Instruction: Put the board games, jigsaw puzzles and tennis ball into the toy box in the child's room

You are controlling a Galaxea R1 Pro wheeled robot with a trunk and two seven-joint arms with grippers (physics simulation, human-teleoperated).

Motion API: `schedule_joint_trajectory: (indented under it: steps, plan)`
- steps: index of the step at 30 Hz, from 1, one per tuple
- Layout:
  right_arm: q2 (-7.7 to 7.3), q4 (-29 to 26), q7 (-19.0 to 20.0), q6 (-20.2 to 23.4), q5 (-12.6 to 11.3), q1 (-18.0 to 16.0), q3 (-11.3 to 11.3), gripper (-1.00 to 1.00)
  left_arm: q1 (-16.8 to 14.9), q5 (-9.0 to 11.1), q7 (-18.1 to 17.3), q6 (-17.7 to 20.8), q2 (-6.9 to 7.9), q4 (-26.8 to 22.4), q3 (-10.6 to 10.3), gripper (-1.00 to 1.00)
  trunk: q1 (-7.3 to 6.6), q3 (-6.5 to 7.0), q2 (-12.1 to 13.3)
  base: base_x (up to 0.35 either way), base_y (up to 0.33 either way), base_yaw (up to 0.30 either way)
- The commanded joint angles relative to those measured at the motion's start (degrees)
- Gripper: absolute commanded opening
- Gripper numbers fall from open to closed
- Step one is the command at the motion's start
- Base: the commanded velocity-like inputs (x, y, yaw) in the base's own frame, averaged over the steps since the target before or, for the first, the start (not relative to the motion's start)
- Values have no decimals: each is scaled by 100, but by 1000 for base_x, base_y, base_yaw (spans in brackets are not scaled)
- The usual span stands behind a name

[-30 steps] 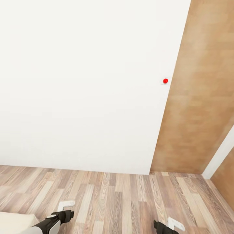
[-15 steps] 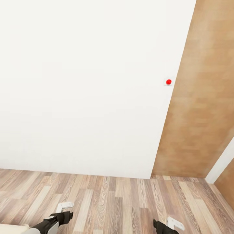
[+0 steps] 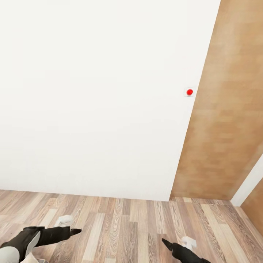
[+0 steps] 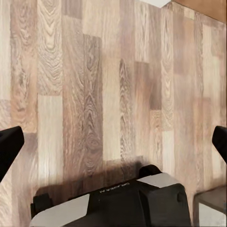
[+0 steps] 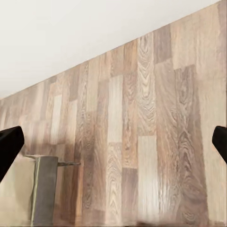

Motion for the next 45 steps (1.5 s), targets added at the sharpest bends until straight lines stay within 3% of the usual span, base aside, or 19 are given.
schedule_joint_trajectory:
  steps: [1,3,6,7,12,17,20,25,33,41,45]
  plan:
    - [-86,-121,492,296,4,-20,-91,100,-5,-24,-435,452,51,-344,36,100,4,-13,-12,0,0,0]
    - [-201,-398,1043,692,-15,-32,-262,100,-6,-27,-923,988,103,-850,36,100,4,-13,-12,0,0,0]
    - [-273,-735,1424,952,-59,-19,-523,100,-7,-31,-1265,1376,135,-1245,35,100,4,-13,-12,0,0,0]
    - [-301,-949,1605,1046,-80,-9,-720,100,-8,-35,-1398,1543,149,-1414,39,100,4,-13,-12,0,0,0]
    - [-328,-1448,1920,1214,-113,7,-1211,100,-12,-31,-1634,1782,174,-1700,48,100,4,-13,-12,0,0,0]
    - [-284,-2344,2414,1611,-159,13,-1415,100,-29,-13,-1703,1892,172,-1774,91,100,4,-13,-12,0,0,0]
    - [-254,-2941,2526,1835,-172,14,-1438,100,-164,-5,-1719,1932,172,-1851,113,100,4,-13,-12,0,0,0]
    - [-164,-3425,2496,1903,-124,14,-1381,100,-332,-2,-1801,2167,180,-1953,127,100,4,-13,-12,0,0,0]
    - [86,-3938,2355,1919,-93,15,-1333,100,-374,-29,-2304,2290,174,-1991,125,100,4,9,-12,0,-47,57]
    - [133,-4152,2304,1923,-63,15,-1299,100,-377,-28,-2385,2313,165,-1994,123,100,4,70,-12,0,-187,160]
    - [262,-4176,2057,1924,11,15,-1097,100,-377,-27,-2390,2316,166,-1994,123,100,4,101,-12,0,-38,164]
